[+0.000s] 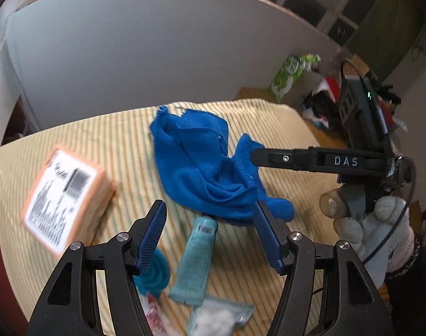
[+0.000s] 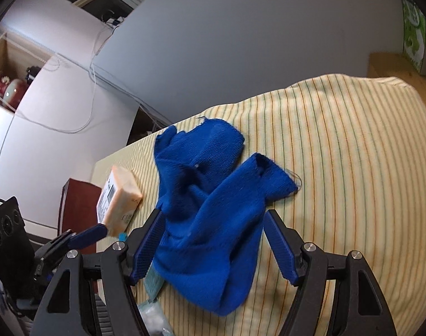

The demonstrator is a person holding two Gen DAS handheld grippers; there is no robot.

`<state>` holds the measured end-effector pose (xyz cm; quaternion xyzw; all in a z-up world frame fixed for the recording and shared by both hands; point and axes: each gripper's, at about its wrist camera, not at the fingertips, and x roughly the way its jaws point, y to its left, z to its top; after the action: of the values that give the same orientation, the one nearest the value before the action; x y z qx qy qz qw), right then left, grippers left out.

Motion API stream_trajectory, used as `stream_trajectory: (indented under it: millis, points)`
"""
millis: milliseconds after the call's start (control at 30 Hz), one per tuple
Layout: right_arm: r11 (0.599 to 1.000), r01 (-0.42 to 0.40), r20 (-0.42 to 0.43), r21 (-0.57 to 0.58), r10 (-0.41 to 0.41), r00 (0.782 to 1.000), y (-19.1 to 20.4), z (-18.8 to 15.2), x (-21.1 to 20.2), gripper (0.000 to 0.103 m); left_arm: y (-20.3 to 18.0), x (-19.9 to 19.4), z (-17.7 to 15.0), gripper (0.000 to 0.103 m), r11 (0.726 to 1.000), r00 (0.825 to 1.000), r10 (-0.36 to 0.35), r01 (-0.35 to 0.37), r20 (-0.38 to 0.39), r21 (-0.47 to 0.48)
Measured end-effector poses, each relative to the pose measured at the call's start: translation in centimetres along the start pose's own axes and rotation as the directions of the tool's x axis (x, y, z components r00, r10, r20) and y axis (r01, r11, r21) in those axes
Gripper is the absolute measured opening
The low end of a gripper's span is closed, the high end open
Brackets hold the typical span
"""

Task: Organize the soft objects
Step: 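Close both grippers on a fold of the blue towel, then lift the blue towel and carry it over the red-brown box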

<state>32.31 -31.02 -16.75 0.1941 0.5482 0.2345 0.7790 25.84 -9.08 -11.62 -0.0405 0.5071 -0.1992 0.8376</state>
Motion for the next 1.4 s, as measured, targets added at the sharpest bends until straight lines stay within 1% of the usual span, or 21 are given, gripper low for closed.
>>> stream_trajectory:
  millis: [167, 300, 433, 567, 633, 700, 767, 800, 833, 900, 933, 967, 1000, 1067, 1167, 1267, 1400]
  points:
    - [1.000, -0.011, -0.021, 0.021, 0.012, 1.000, -0.8, 0.7, 1.3, 0.069, -0.6, 2.4, 0.9, 0.063, 0.999, 0.998, 0.027, -0.026, -0.051, 0.024]
    - [0.999, -0.032, -0.047, 0.032, 0.034, 0.998, -0.8, 0.9, 2.5, 0.069, -0.7, 4.5, 1.5, 0.063, 0.999, 0.994, 0.048, -0.046, -0.097, 0.023]
    - [0.998, -0.053, -0.065, 0.026, 0.054, 0.996, -0.4, 0.9, 3.3, 0.069, -0.5, 5.6, 1.7, 0.063, 0.999, 0.992, 0.039, -0.038, -0.120, 0.014]
    - [0.992, -0.111, -0.087, 0.052, 0.116, 0.989, 0.1, 0.9, 4.1, 0.069, -0.5, 6.5, 1.9, 0.063, 1.000, 0.991, 0.010, -0.011, -0.133, -0.006]
    - [0.993, -0.115, -0.090, 0.038, 0.118, 0.989, 0.6, 0.9, 4.5, 0.069, -0.6, 6.9, 2.0, 0.063, 1.000, 0.991, -0.001, -0.001, -0.131, -0.010]
    - [0.993, -0.119, -0.096, 0.014, 0.120, 0.988, 1.3, 0.8, 4.7, 0.068, -0.7, 7.2, 2.0, 0.061, 1.000, 0.992, -0.007, 0.006, -0.127, -0.009]
    - [0.992, -0.127, -0.109, 0.004, 0.127, 0.986, 1.7, 0.6, 5.0, 0.059, -0.8, 7.3, 1.9, 0.057, 1.000, 0.993, -0.011, 0.010, -0.121, -0.006]
    - [0.992, -0.128, -0.117, 0.001, 0.127, 0.985, 1.9, 0.6, 5.2, 0.052, -0.8, 7.4, 1.9, 0.056, 1.000, 0.993, -0.011, 0.011, -0.119, -0.005]
    - [0.992, -0.125, -0.131, -0.007, 0.123, 0.984, 2.2, 0.5, 5.6, 0.049, -0.9, 7.4, 1.9, 0.053, 1.000, 0.993, -0.011, 0.010, -0.114, -0.003]
    - [0.993, -0.117, -0.132, -0.022, 0.113, 0.985, 2.5, 0.4, 5.8, 0.047, -1.1, 7.7, 2.1, 0.047, 1.000, 0.994, -0.013, 0.013, -0.105, -0.002]
    - [0.992, -0.120, -0.133, -0.025, 0.116, 0.984, 2.5, 0.4, 5.8, 0.039, -1.1, 7.7, 2.1, 0.041, 1.000, 0.995, -0.013, 0.013, -0.101, 0.000]
    - [0.992, -0.127, -0.135, -0.022, 0.123, 0.983, 2.5, 0.4, 5.7, 0.034, -1.2, 7.8, 2.2, 0.037, 1.000, 0.995, -0.014, 0.015, -0.100, 0.002]
    - [0.990, -0.138, -0.139, -0.015, 0.134, 0.981, 2.5, 0.4, 5.8, 0.032, -1.3, 7.8, 2.2, 0.036, 1.000, 0.995, -0.015, 0.016, -0.096, 0.004]
    - [0.990, -0.140, -0.132, -0.006, 0.138, 0.982, 2.4, 0.4, 5.9, 0.031, -1.5, 7.8, 2.2, 0.035, 1.000, 0.996, -0.010, 0.011, -0.087, 0.005]
    - [0.989, -0.151, -0.124, 0.007, 0.151, 0.981, 2.3, 0.3, 5.6, 0.029, -1.5, 7.3, 2.1, 0.032, 1.000, 0.997, -0.022, 0.022, -0.075, 0.006]
    - [0.986, -0.169, -0.111, 0.011, 0.169, 0.979, 2.1, 0.2, 4.5, 0.028, -1.6, 6.1, 1.9, 0.031, 0.999, 0.998, -0.038, 0.039, -0.052, 0.012]
    - [0.984, -0.176, -0.080, -0.006, 0.175, 0.981, 3.1, 0.3, 2.4, 0.028, -2.5, 4.0, 2.2, 0.030, 0.998, 0.999, -0.048, 0.048, -0.002, 0.034]
